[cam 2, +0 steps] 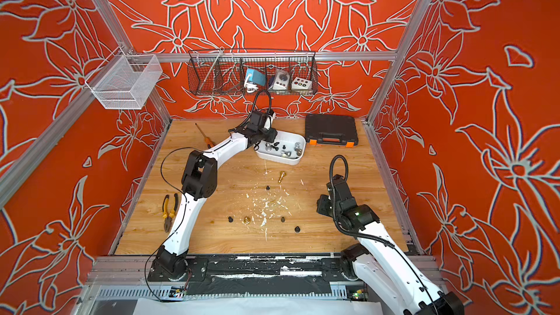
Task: Put the chess pieces into the storage box
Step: Place the chess piece in the storage box, then pick up the chess piece at the center of the board.
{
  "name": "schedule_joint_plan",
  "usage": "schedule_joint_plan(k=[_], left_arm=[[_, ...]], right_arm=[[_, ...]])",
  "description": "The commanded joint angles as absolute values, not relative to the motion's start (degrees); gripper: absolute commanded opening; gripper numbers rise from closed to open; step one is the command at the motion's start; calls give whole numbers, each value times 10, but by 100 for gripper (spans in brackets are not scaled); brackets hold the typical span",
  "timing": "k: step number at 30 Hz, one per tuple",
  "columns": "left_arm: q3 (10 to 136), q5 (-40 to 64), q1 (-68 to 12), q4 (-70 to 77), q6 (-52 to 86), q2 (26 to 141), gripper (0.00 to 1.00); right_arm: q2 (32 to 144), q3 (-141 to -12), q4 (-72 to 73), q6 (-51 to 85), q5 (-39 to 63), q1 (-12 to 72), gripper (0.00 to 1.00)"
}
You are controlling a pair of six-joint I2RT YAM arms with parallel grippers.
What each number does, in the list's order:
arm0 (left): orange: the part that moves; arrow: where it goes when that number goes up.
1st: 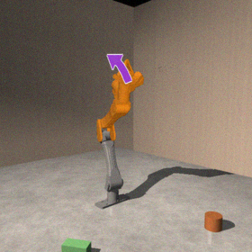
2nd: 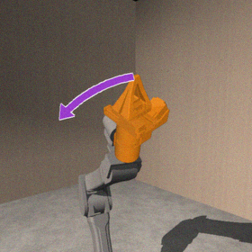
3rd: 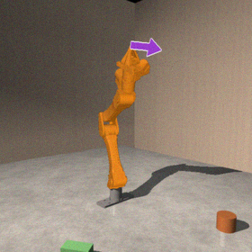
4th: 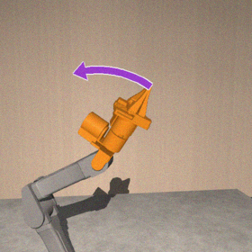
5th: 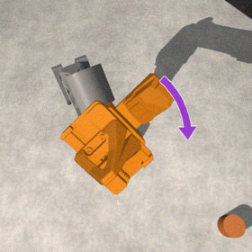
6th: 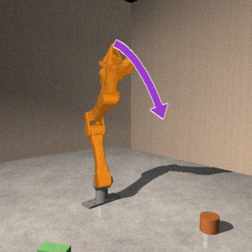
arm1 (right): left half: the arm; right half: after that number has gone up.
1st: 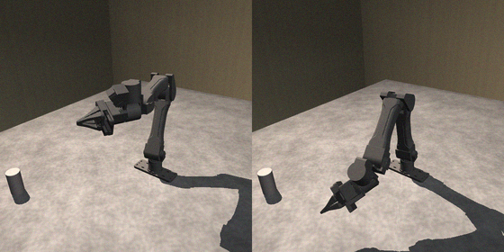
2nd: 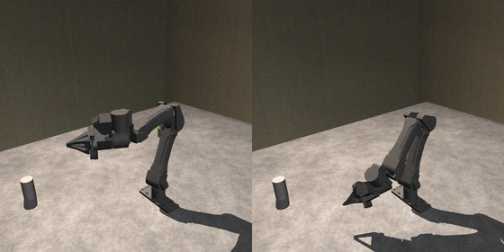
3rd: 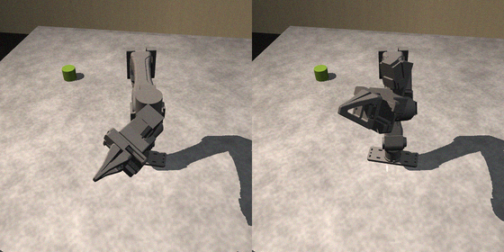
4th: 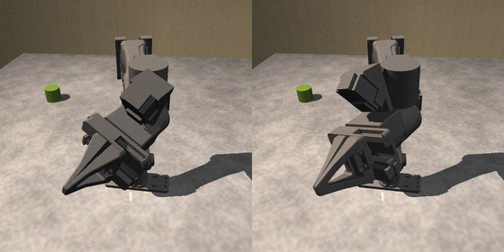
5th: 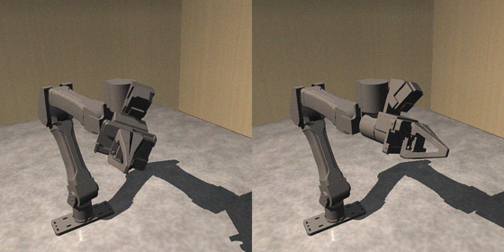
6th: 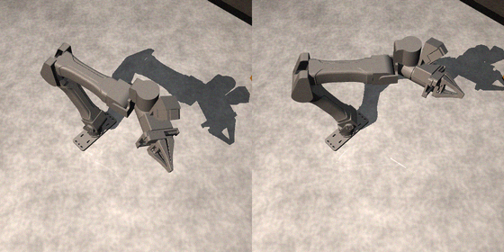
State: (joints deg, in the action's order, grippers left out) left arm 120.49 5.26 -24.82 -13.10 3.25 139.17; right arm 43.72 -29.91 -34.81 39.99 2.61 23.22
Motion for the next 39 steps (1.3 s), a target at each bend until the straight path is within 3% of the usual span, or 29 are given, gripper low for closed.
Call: schedule_joint_plan(k=[1, 13, 26, 39], left_arm=[[1213, 61, -247, -128, 32, 1349, 34], [1148, 88, -246, -116, 40, 1265, 35], [872, 103, -249, -24, 80, 1066, 36], [613, 71, -250, 16, 110, 885, 36]], right_arm=[[432, -303, -365, 405, 30, 231, 37], [453, -315, -372, 391, 53, 231, 37], [529, -349, -380, 350, 132, 241, 33], [563, -392, -428, 327, 122, 302, 32]])
